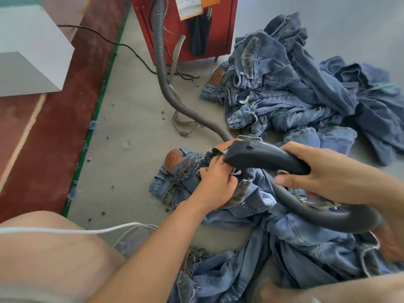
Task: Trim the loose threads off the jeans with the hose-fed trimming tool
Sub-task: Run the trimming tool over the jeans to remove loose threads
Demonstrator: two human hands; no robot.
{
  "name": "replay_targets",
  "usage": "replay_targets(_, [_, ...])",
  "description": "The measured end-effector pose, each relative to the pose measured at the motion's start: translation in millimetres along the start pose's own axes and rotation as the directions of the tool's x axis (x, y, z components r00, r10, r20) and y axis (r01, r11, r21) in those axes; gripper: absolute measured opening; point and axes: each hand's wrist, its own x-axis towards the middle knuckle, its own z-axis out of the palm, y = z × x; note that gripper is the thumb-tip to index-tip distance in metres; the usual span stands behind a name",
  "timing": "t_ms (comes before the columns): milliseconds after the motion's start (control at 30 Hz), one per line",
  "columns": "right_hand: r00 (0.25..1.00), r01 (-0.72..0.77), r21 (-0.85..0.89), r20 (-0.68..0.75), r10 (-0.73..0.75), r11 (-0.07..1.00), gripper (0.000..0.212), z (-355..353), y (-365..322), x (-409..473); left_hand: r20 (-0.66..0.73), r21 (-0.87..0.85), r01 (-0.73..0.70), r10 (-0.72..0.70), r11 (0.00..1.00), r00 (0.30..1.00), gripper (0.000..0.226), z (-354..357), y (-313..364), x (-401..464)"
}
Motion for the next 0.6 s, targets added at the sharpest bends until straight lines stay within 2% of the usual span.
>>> replay_targets(67, [0.992, 0.01, -0.017, -0.126, -0.012, 1.0, 0.031, 1.9, 0.4, 9.9, 0.074, -0.078, 0.037, -0.032, 0.996, 0.997, 0.04, 1.3, -0.1, -3.4])
replay_targets(133, [0.968, -0.012, 0.018, -0.25, 0.016, 1.0, 0.03, -5.8, 5.1, 13.4, 0.098, -0.31, 0.208, -0.186, 0.928, 0.978, 0.017, -4.8, 1.2, -4.2])
replay_targets(167, [0.963, -0.018, 0.032, -0.267, 0.026, 0.999, 0.031, -10.6, 8.0, 11.5, 0.126, -0.518, 0.304, -0.28, 0.799, 0.952, 0.005, -11.5, 1.5, -3.9])
replay_targets(200, [0.968, -0.023, 0.034, -0.249, 0.03, 0.999, 0.034, -14.8, 10.7, 7.8, 0.176, -0.727, 0.35, -0.332, 0.591, 0.927, 0.005, -19.4, 0.5, -2.6])
replay_targets(233, [0.978, -0.024, 0.03, -0.208, 0.03, 0.999, 0.037, -16.7, 12.0, 3.0, 0.249, -0.877, 0.356, -0.327, 0.323, 0.912, 0.014, -27.6, -1.8, -2.1])
replay_targets(267, [0.988, -0.019, 0.021, -0.152, 0.022, 1.0, 0.04, -15.5, 11.6, -1.4, 0.312, -0.933, 0.347, -0.269, 0.094, 0.911, 0.027, -34.1, -5.7, -1.6])
replay_targets(300, [0.996, -0.003, -0.001, -0.091, 0.003, 1.0, 0.043, -11.3, 9.8, -4.1, 0.337, -0.941, 0.336, -0.207, -0.042, 0.919, 0.04, -38.0, -9.9, -1.2])
replay_targets(333, [0.999, 0.021, -0.04, -0.033, -0.023, 0.999, 0.045, -5.9, 7.4, -4.5, 0.356, -0.934, 0.343, -0.15, -0.103, 0.922, 0.054, -40.0, -13.1, -1.5])
replay_targets(400, [0.997, 0.072, -0.115, 0.039, -0.068, 0.991, 0.043, 5.2, 2.2, 0.6, 0.431, -0.896, 0.414, -0.084, -0.163, 0.899, 0.078, -38.8, -16.2, -3.0])
replay_targets(500, [0.996, 0.088, -0.092, -0.001, -0.088, 0.992, 0.039, 9.7, -2.6, 8.6, 0.502, -0.847, 0.468, -0.089, -0.253, 0.86, 0.101, -33.8, -24.9, -7.2])
replay_targets(600, [0.989, 0.055, 0.002, -0.141, -0.054, 0.998, 0.037, 0.3, 3.1, 8.1, 0.615, -0.786, 0.593, -0.126, -0.173, 0.778, 0.113, -36.1, -31.9, -10.5])
